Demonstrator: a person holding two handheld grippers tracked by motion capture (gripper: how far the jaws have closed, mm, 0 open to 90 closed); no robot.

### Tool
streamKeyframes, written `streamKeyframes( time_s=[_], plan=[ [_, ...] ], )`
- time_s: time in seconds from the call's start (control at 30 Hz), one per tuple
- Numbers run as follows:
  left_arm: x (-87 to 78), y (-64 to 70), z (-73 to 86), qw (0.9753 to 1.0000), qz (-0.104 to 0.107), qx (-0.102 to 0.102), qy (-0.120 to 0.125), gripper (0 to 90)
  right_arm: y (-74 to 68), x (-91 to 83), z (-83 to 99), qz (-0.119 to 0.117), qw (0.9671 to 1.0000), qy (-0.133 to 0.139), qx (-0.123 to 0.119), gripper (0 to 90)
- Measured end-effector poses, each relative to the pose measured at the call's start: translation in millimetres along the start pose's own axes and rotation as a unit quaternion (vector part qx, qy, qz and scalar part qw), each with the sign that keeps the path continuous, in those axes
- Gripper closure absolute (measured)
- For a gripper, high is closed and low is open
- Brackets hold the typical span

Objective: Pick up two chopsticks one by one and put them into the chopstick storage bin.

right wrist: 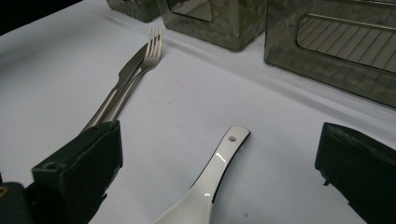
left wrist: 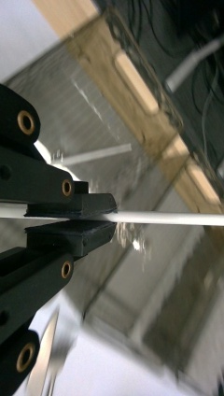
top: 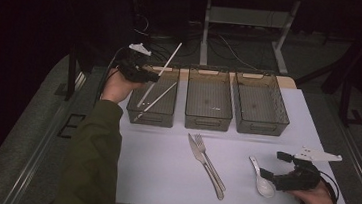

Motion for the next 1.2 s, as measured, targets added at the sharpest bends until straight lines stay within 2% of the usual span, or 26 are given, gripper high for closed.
streamKeyframes(
  time_s=[0.07,0.1,0.23,0.33,0.43,0.5,0.63,0.77,0.87,0.97,1.03,1.13,1.2],
  plan=[
    [12.2,-7.5,8.1,0.9997,-0.007,-0.01,-0.019,85.0,0.0,-0.8,-0.2,-0.001,1.0,0.001,0.001,0.7],
    [18.2,-9.5,13.7,0.9994,-0.004,-0.018,-0.031,84.9,0.2,-1.2,-0.3,-0.002,1.0,0.002,0.002,0.7],
    [36.8,-18.4,37.7,0.9964,-0.014,-0.043,-0.071,84.9,1.5,-2.1,-0.4,-0.003,1.0,0.003,0.003,0.8],
    [44.7,-20.9,49.1,0.9951,-0.019,-0.058,-0.078,84.8,1.6,-1.8,-0.5,-0.003,1.0,0.003,0.002,0.7],
    [50.1,-24.5,59.1,0.993,-0.032,-0.067,-0.092,84.6,1.1,-1.3,-0.5,-0.003,1.0,0.002,0.002,0.7],
    [52.9,-24.1,63.3,0.9927,-0.025,-0.071,-0.094,84.4,1.1,-1.0,-0.3,-0.003,1.0,0.002,0.002,0.7],
    [57.8,-23.3,68.6,0.9918,-0.029,-0.071,-0.102,82.3,1.4,-1.3,0.0,-0.002,1.0,0.002,0.003,0.8],
    [57.0,-21.8,68.4,0.9925,-0.031,-0.073,-0.093,75.0,0.7,-0.7,0.1,-0.002,1.0,0.0,0.002,0.7],
    [50.8,-17.5,62.9,0.9947,-0.021,-0.08,-0.061,68.5,1.0,-0.8,0.2,-0.001,1.0,0.001,0.002,0.8],
    [40.2,-9.7,58.1,0.9967,-0.01,-0.071,-0.037,64.1,0.9,-0.3,0.1,-0.001,1.0,-0.001,0.002,0.7],
    [32.2,-2.6,54.7,0.9972,0.004,-0.073,-0.016,62.6,0.4,0.7,0.3,-0.001,1.0,-0.001,0.001,0.7],
    [20.1,8.0,51.9,0.9971,0.013,-0.074,0.011,59.4,-0.5,0.8,0.5,-0.002,1.0,-0.002,0.0,0.7],
    [11.6,14.6,51.3,0.9973,0.018,-0.066,0.027,57.1,-0.4,0.9,0.9,-0.002,1.0,-0.005,-0.002,0.7]
  ],
)
Point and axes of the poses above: each handheld gripper's, and its own axes: x roughly forward along the jaws, z roughly out of its underside, y roughly to its right, the point moved 9 cm from there along x, roughly forward along the jaws, and after that the axes turned 6 degrees about x, right-handed, at the moved point
